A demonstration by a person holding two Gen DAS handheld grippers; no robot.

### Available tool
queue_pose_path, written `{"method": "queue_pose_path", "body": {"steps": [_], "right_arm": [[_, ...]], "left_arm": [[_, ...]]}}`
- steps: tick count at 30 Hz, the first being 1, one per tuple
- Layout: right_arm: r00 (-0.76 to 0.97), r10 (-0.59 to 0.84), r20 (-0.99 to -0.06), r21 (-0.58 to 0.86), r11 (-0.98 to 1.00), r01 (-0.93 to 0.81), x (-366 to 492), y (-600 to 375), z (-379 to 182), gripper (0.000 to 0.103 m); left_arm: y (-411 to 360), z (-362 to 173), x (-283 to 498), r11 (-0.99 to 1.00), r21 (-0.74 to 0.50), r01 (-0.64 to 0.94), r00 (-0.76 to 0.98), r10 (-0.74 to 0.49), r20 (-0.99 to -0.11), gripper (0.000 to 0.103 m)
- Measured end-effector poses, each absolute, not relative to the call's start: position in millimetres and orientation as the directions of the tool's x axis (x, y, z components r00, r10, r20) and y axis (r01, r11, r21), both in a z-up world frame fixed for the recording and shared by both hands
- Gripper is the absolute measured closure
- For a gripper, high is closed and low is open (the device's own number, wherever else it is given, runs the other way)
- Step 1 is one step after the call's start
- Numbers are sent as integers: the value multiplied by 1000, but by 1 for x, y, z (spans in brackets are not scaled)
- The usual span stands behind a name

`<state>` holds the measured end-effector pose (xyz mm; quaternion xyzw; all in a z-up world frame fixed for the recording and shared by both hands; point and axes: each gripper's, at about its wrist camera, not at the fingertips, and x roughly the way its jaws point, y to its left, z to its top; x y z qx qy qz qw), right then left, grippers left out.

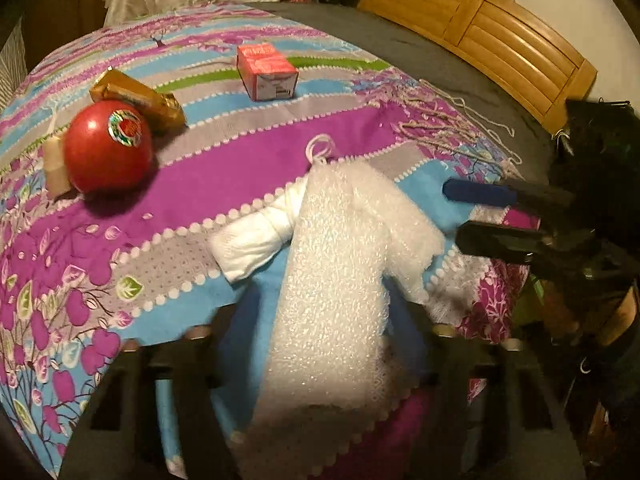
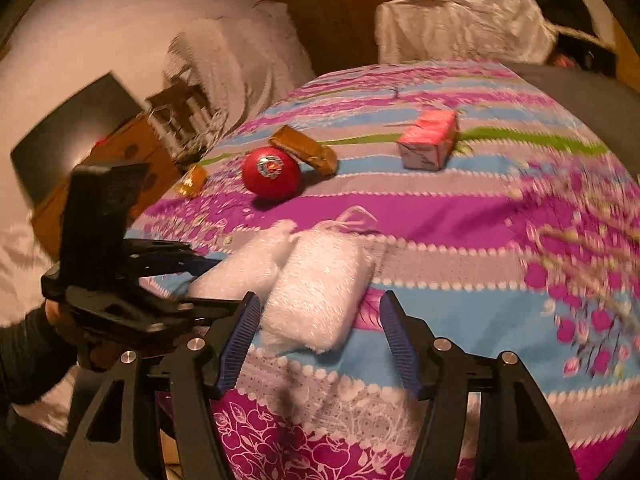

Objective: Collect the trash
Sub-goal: 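Grasp the bubble wrap with left tool while right tool grasps white tissue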

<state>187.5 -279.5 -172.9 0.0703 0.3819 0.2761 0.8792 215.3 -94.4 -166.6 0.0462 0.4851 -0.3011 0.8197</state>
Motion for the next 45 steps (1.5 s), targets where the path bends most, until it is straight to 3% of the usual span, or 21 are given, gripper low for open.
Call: {"method": "queue_pose_path", "body": {"steps": [7, 15, 20, 23, 27, 30, 33, 40, 45], "right_arm": [[484, 496, -720, 75, 750, -657, 216, -237, -145, 40], [307, 361, -881, -160, 383, -910, 247, -143, -137, 40], [199, 176, -964, -154, 239, -959, 269, -110, -176, 40], [145, 161, -976, -103, 242, -965, 280, -107, -183, 41], [81, 179, -981, -28, 283, -959, 289, -112, -185, 55], [137, 208, -969, -62, 330, -942, 283, -114, -183, 69], [253, 248, -935, -134, 413, -901, 269, -120, -175, 75], [523, 432, -735, -30, 749, -662, 246, -162, -135, 76], [715, 411, -565, 99, 895, -436, 218, -189, -103, 76]], "left_arm": [[-64, -159, 201, 839, -176, 515, 388, -411, -825, 57], [4, -161, 200, 888, -211, 409, 390, -379, -840, 57], [0, -160, 203, 880, -198, 432, 367, -372, -853, 56], [-2, -162, 206, 875, -197, 441, 358, -373, -856, 56], [-4, -164, 210, 870, -198, 451, 351, -377, -857, 56], [-5, -163, 207, 879, -177, 443, 379, -362, -852, 57], [-5, -162, 203, 897, -142, 419, 431, -334, -838, 58], [7, -140, 197, 955, -124, 269, 595, -266, -759, 58], [6, -112, 187, 983, -102, 154, 719, -182, -670, 58]]}}
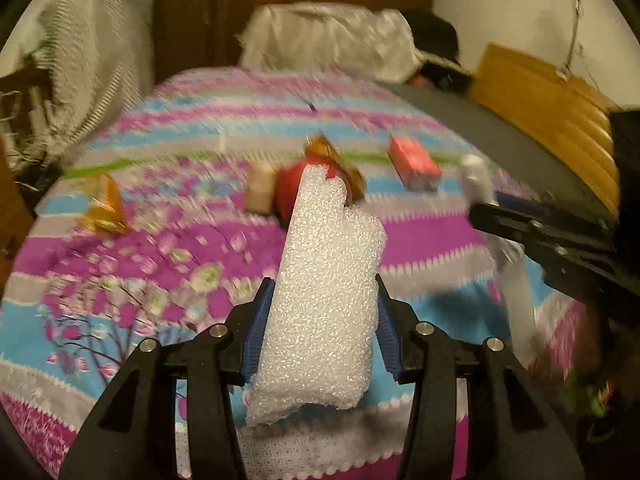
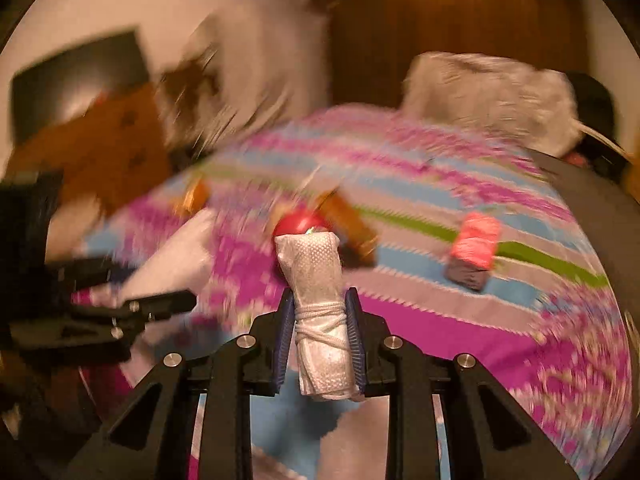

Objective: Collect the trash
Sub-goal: 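Grasp the bubble wrap with left tool while right tool grasps white tissue, then carry the bubble wrap and white tissue with both tools to the bucket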

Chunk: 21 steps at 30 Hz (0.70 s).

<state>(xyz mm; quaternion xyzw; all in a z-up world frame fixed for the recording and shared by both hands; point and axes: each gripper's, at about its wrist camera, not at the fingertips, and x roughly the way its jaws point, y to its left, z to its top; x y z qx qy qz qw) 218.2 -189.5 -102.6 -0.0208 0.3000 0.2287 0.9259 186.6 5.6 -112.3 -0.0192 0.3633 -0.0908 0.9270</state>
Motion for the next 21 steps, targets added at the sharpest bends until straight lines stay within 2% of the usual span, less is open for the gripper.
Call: {"method": "queue_pose_path", "body": {"steps": [6, 11, 21], "right_arm": [[865, 267, -424, 80, 963, -258, 172, -201, -74, 76], [924, 179, -339, 48, 984, -173, 143, -199, -56, 76], [941, 160, -297, 22, 987, -161, 122, -185, -38, 76]], "left_arm": [[-11, -78, 167, 995, -63, 75, 828, -97, -552, 58], [-28, -57, 147, 999, -35, 37, 888, -49, -457, 58], [-24, -44, 141, 999, -37, 9, 915, -23, -402, 58]]}}
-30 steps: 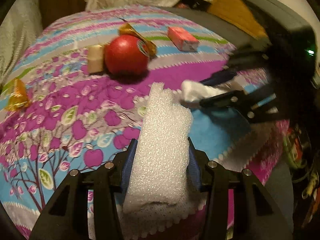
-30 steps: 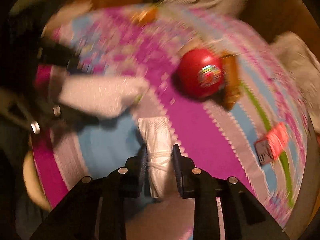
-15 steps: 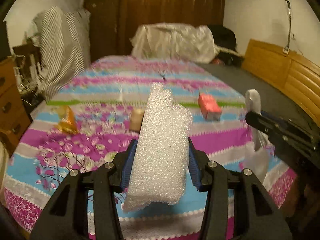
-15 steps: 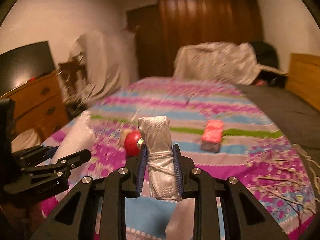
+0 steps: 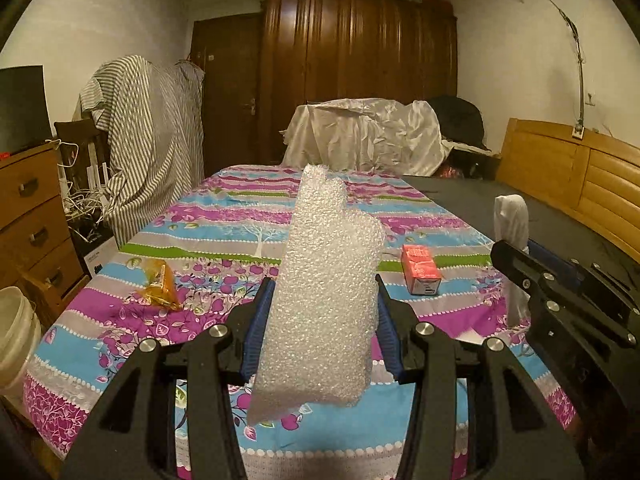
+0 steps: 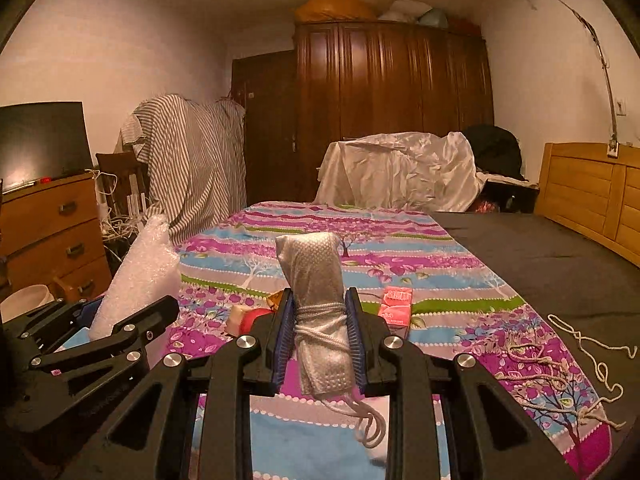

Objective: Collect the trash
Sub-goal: 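Carry the bubble wrap and white tissue with both tools to the bucket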

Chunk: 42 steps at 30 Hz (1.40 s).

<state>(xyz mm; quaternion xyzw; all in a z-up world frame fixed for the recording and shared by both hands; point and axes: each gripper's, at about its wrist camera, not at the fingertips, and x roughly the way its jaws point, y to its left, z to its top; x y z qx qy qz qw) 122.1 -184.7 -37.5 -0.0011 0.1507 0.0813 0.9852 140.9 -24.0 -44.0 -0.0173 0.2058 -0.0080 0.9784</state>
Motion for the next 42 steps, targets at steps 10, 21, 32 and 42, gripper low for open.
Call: {"method": "queue_pose_path", "body": {"steps": [10, 21, 32, 42], "right_arm": [[940, 162, -301, 14, 986, -166, 126, -178, -34, 76], [939, 184, -292, 9, 982, -190, 136, -175, -34, 76], [894, 359, -268, 32, 931, -364, 158, -89, -4, 76], [783, 557, -276, 20, 818, -575, 166, 66, 27, 76]], "left_arm": [[-18, -41, 139, 999, -52, 9, 916, -29, -399, 58], [2, -36, 138, 998, -59, -14, 920, -10, -392, 58], [90, -17, 126, 980, -54, -192, 911, 157, -382, 58], [209, 1, 98, 916, -70, -395, 860, 342, -378, 58]]}}
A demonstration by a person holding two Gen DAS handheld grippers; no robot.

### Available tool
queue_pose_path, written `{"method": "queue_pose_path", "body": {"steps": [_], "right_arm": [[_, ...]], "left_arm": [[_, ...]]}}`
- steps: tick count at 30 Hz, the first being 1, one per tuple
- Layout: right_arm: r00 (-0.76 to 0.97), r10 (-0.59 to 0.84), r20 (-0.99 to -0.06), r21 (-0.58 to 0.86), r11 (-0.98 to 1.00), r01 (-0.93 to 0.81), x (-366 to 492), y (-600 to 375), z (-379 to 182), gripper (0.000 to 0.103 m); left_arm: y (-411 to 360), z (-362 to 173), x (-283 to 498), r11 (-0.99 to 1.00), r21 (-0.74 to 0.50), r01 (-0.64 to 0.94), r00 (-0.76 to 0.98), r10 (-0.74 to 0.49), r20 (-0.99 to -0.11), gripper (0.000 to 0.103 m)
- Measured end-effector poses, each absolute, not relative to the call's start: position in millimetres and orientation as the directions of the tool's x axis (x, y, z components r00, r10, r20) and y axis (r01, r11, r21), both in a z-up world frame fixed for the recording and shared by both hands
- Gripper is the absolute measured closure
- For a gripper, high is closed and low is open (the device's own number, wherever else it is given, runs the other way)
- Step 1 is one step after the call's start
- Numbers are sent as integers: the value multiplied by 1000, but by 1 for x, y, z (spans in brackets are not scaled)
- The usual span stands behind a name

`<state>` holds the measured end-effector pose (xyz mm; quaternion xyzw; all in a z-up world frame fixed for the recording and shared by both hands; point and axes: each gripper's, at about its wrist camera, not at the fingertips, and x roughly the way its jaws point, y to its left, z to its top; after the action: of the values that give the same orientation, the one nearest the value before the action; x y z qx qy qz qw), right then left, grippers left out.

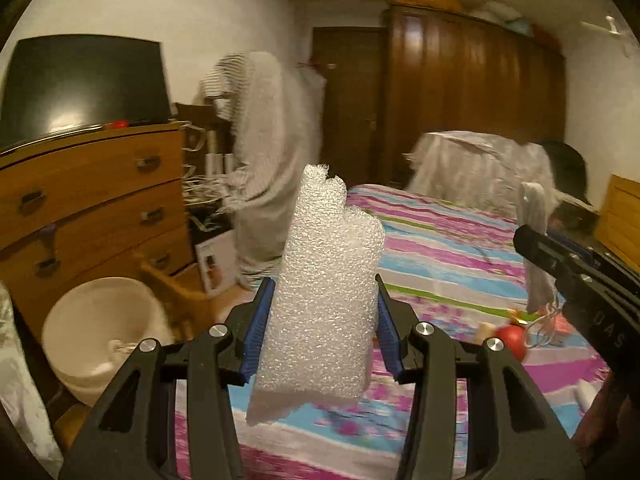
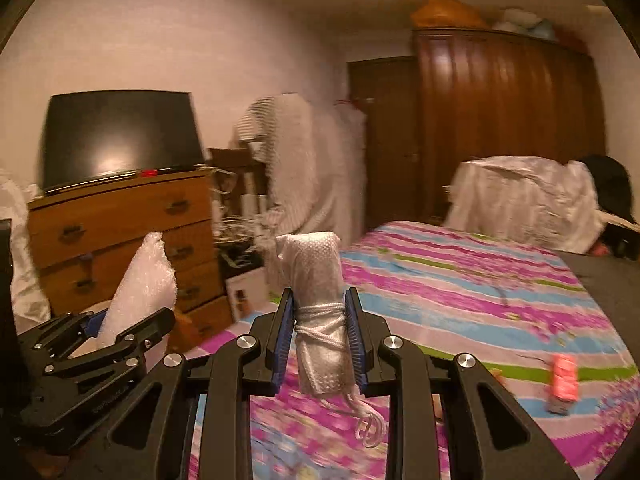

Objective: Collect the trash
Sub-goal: 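Carry the bubble wrap and white tissue with both tools to the bucket, then open both tools over the bucket to drop bubble wrap and tissue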

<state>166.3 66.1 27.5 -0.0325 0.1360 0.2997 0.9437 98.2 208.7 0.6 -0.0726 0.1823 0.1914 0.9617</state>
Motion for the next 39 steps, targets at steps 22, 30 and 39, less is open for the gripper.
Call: {"method": "queue_pose_path", "body": {"steps": [22, 30, 39], "right_arm": [[313, 766, -561, 144, 463, -874, 174, 441, 30, 76], [95, 666, -740, 246, 399, -883, 190, 544, -30, 76], [44, 551, -833, 241, 434, -868, 215, 583, -73, 76]], "left_arm": [[445, -8, 41, 744, -104, -660, 659, 506, -556, 57], [499, -47, 46, 734, -151, -662, 605, 405, -685, 57], [552, -80, 26, 684, -176, -708, 548, 375, -747, 57]]}}
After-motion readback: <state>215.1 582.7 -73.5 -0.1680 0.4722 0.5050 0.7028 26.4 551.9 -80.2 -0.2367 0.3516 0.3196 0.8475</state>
